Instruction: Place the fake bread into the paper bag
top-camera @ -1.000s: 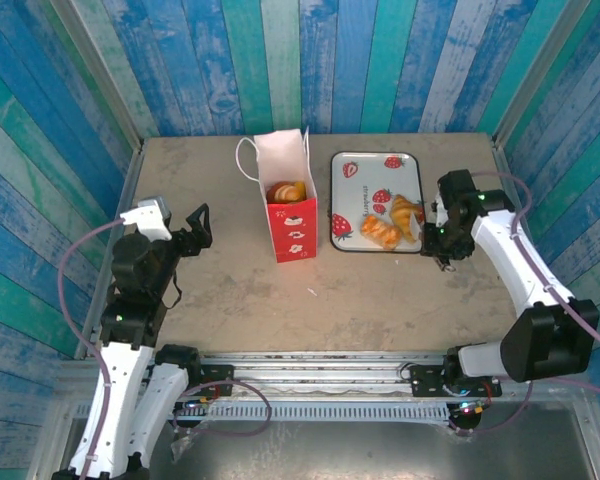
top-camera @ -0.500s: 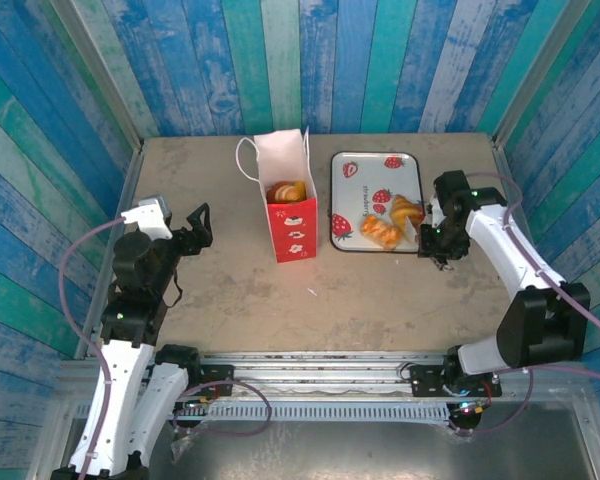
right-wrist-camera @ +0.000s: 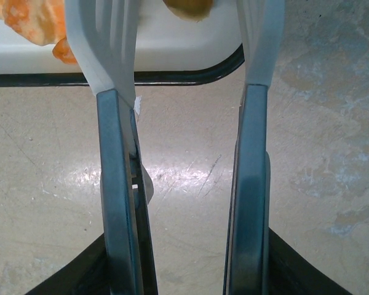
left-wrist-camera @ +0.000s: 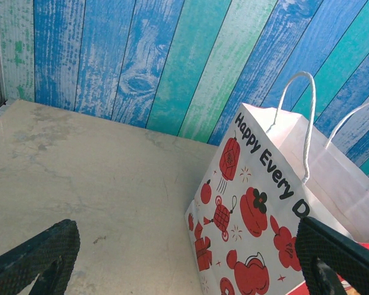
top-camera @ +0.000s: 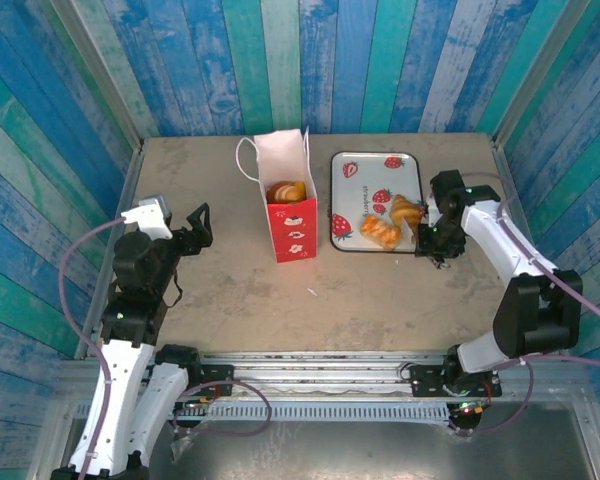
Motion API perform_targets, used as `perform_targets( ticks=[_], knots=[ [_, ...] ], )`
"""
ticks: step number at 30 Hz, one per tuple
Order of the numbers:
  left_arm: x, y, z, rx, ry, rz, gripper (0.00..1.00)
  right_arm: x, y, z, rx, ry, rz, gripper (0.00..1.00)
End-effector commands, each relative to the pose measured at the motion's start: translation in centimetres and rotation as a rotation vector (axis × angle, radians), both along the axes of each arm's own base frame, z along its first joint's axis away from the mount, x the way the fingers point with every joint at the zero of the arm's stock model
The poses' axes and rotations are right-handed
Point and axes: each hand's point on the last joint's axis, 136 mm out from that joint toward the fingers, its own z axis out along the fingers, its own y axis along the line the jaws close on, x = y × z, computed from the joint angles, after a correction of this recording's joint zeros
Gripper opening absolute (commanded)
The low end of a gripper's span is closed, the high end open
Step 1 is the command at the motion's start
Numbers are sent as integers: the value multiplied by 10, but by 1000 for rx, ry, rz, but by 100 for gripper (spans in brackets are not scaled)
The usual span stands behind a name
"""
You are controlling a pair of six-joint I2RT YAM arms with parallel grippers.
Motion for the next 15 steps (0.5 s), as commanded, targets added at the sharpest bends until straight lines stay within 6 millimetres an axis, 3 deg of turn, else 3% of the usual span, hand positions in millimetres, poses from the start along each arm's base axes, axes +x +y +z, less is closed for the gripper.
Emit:
perform_targets(
  ticks=[1,15],
  knots=[
    [1,3,-1,-1,1,17,94,12,0,5,6,-27,8,49],
    [2,3,0,-4,5,19,94,25,4,-10,16,-2,14,47]
  ],
)
